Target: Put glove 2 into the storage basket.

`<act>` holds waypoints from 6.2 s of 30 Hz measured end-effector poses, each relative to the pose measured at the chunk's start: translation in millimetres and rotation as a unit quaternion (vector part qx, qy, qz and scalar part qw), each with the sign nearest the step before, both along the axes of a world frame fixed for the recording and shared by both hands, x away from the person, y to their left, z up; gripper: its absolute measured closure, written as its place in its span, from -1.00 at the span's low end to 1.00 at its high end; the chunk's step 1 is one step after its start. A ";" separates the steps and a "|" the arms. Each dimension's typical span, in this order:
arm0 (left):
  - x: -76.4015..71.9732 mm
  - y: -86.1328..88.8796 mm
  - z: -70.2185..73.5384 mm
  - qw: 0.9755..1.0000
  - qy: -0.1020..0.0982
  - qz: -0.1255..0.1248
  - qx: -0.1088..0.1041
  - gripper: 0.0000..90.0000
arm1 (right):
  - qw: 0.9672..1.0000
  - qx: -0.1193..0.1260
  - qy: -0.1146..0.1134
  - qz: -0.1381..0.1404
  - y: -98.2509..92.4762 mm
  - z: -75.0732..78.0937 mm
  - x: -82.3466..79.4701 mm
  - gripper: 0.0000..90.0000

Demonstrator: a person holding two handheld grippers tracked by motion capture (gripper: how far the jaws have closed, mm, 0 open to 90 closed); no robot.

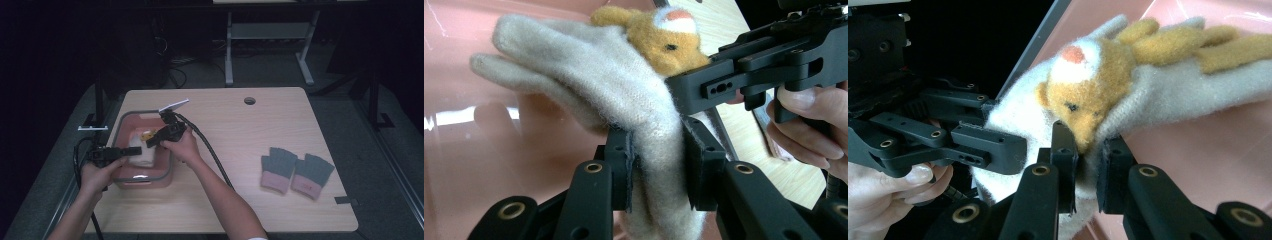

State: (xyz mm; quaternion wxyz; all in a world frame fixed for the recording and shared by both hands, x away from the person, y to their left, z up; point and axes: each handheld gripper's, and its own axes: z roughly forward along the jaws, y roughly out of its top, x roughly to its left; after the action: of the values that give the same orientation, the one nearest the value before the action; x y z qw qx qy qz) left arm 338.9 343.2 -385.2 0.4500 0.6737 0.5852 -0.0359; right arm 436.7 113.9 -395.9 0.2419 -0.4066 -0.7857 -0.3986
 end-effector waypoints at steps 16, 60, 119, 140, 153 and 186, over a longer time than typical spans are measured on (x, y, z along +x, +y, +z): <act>-0.9 -7.4 -9.2 0.999 0.014 0.008 0.036 0.53 | 0.999 -0.049 -0.020 0.007 -3.4 6.6 -3.4 0.67; 11.2 -27.3 -14.1 0.977 0.055 -0.028 0.202 0.47 | 0.998 -0.033 -0.044 -0.002 -46.3 31.2 -16.1 0.48; 3.7 -130.5 47.5 0.983 -0.081 -0.112 0.124 0.09 | 0.995 -0.013 -0.066 -0.076 -178.5 41.3 -38.2 0.19; -1.5 -180.6 42.2 0.976 -0.091 -0.158 0.118 -0.04 | 0.993 -0.020 -0.069 -0.097 -226.9 33.2 -61.4 0.12; -4.8 -204.4 38.0 0.975 -0.099 -0.167 0.108 -0.20 | 0.990 -0.024 -0.056 -0.123 -264.1 18.7 -74.1 0.10; -19.0 -279.0 8.5 0.962 -0.108 -0.236 0.089 -0.38 | 0.977 -0.079 -0.061 -0.191 -355.2 -2.8 -105.7 0.04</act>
State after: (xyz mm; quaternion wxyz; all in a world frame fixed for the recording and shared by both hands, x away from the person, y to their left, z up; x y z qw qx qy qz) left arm 320.0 64.2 -376.8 0.4277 0.8298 0.3582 -0.0160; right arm 331.0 -241.4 -398.7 0.0801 -0.5416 -0.7359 -0.3984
